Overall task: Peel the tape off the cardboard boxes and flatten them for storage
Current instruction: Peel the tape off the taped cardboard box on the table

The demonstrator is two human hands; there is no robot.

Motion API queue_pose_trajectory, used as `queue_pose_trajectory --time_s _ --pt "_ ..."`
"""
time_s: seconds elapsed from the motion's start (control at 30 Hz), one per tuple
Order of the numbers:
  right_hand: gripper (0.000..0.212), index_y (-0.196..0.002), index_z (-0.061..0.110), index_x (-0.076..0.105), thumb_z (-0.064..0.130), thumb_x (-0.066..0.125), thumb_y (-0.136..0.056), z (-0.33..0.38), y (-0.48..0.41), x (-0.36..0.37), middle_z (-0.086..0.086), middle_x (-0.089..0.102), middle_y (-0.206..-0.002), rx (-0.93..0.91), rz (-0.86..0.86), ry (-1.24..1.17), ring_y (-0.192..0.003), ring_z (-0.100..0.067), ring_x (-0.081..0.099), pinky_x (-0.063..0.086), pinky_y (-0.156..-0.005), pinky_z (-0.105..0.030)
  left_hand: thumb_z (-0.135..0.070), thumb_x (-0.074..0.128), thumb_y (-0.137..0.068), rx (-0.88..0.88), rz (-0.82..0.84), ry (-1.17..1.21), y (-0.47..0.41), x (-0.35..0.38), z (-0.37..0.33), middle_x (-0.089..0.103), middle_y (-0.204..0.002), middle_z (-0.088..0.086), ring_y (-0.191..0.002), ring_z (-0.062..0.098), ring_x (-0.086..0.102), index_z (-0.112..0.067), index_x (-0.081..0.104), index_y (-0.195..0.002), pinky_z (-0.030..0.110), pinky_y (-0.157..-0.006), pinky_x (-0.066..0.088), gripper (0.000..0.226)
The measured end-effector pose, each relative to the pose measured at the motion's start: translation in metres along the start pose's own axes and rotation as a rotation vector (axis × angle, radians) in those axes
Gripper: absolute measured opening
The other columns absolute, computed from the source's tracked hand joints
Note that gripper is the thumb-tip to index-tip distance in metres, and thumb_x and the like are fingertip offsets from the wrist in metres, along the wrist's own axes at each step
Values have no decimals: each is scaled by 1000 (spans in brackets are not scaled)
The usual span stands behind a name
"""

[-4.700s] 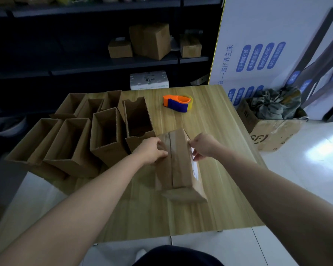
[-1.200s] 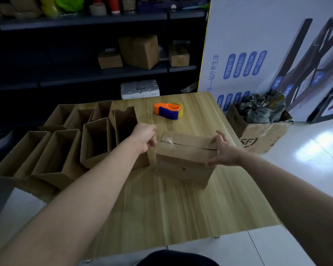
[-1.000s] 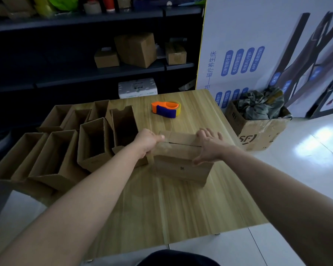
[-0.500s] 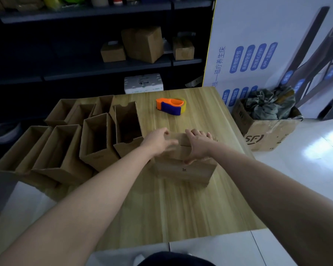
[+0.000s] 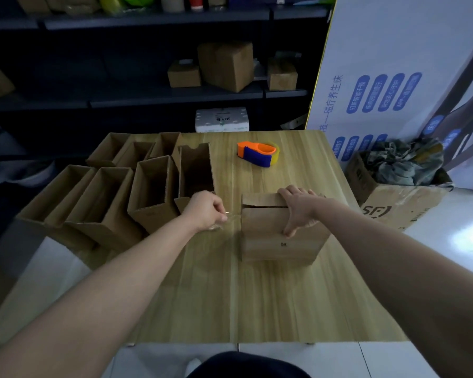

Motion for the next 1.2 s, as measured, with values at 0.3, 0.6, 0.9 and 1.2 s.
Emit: queue_pose_trajectory --time_s 0.3,0.6,0.9,1.2 --pt "121 -151 21 8 45 82 -58 19 -5 5 -3 20 -150 -44 2 38 -140 -27 22 17 -117 -45 -9 69 -84 -204 -41 70 21 17 54 66 -78 0 -75 12 65 -16 68 -70 27 -74 56 15" --pt "121 -151 23 8 44 83 -58 29 -4 7 -3 20 -149 -60 10 46 -139 -27 23 20 -116 -46 0 60 -86 -384 -56 -44 32 35 113 65 -86 5 -80 18 61 -10 71 -76 25 -72 47 18" --pt "115 -149 19 15 44 82 -58 20 1 0 -5 25 -147 9 -15 103 -137 -28 26 23 -114 -50 -3 56 -89 -472 24 -117 46 31 146 65 -101 12 -87 24 60 -4 64 -91 29 -75 49 8" --pt "118 -149 18 13 47 81 -57 42 -10 12 -6 24 -147 -38 -19 74 -138 -30 24 19 -116 -49 -9 67 -86 -461 -2 203 29 63 134 66 -87 2 -84 16 61 -7 73 -87 24 -79 45 7"
Point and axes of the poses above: each hand's wrist, its own y-axis away from the middle knuckle, its own x-axis out of the palm, z = x × y, the point moved 5 cm from there along -y, towards the middle knuckle
